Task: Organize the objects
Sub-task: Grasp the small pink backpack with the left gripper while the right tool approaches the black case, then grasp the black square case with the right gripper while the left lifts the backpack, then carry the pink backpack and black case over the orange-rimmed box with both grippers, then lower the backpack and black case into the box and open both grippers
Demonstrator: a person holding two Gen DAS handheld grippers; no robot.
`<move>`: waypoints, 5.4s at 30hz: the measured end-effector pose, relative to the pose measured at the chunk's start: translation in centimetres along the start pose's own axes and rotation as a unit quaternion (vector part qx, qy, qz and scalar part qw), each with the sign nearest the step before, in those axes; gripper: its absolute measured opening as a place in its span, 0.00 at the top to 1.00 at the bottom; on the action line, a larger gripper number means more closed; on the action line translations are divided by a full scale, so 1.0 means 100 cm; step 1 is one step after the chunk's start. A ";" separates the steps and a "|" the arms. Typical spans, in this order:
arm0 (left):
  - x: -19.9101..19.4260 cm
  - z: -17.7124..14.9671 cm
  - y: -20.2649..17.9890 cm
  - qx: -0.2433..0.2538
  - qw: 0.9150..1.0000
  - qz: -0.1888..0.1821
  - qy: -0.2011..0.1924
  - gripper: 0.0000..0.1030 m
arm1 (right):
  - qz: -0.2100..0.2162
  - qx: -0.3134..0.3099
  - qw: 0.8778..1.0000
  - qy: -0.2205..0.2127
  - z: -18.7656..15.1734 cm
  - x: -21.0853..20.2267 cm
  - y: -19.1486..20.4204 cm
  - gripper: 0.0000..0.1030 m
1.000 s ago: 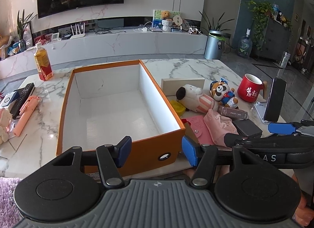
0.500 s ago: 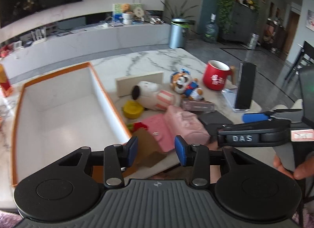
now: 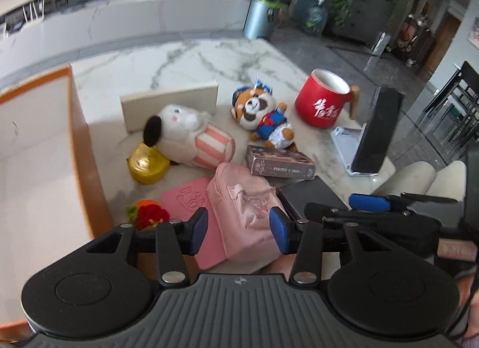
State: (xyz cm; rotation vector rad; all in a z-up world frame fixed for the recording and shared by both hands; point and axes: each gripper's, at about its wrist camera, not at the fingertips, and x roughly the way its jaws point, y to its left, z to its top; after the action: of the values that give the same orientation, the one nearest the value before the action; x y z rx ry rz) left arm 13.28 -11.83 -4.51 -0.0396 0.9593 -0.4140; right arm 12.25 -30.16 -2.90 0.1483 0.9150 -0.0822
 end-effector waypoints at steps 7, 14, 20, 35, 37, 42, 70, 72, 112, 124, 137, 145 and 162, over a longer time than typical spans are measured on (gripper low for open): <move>0.053 0.017 0.001 -0.011 0.998 0.017 0.062 0.46 | -0.004 -0.002 1.000 0.026 0.003 0.027 -0.014 0.19; 0.075 0.016 0.002 -0.004 0.996 0.024 0.082 0.46 | -0.024 -0.049 0.998 0.033 -0.003 0.037 -0.003 0.15; 0.076 0.012 -0.006 0.026 0.997 0.034 0.066 0.64 | -0.056 -0.119 0.991 0.016 -0.014 0.033 0.016 0.15; 0.045 -0.001 -0.009 0.047 0.997 0.046 0.035 0.79 | -0.109 -0.238 0.965 -0.009 -0.035 0.033 0.054 0.16; 0.041 -0.003 -0.008 0.047 0.997 0.043 0.032 0.78 | -0.107 -0.234 0.966 0.000 -0.036 0.039 0.052 0.15; 0.036 -0.007 -0.011 0.054 0.997 0.052 0.024 0.79 | -0.120 -0.236 0.964 -0.002 -0.045 0.049 0.049 0.12; 0.030 -0.022 -0.032 0.098 0.991 0.075 0.050 0.70 | 0.091 0.041 0.995 -0.014 -0.013 0.001 -0.018 0.40; 0.035 -0.022 -0.029 0.088 0.991 0.080 0.059 0.66 | 0.094 0.034 0.995 -0.022 -0.008 -0.001 -0.019 0.37; -0.165 -0.012 0.080 0.000 0.984 0.150 -0.099 0.80 | 0.315 0.035 0.945 -0.082 0.047 -0.102 0.104 0.62; -0.136 -0.047 0.138 -0.019 0.966 0.258 -0.031 0.80 | 0.306 -0.022 0.952 0.011 0.038 -0.021 0.228 0.62; -0.108 -0.064 0.169 -0.053 0.975 0.215 0.019 0.77 | 0.278 -0.016 0.955 0.103 0.021 0.042 0.257 0.62; -0.115 -0.071 0.178 -0.068 0.983 0.173 0.013 0.68 | 0.287 -0.032 0.946 0.148 0.010 0.057 0.272 0.62; -0.127 -0.083 0.180 -0.061 0.986 0.154 -0.012 0.78 | 0.202 -0.108 0.969 0.094 0.024 0.033 0.286 0.62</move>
State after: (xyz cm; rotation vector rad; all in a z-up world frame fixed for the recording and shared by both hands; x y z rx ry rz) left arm 6.15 10.53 -3.18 -0.0055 0.9486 -0.0691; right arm 19.90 -2.39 -1.42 0.1380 1.0597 0.4155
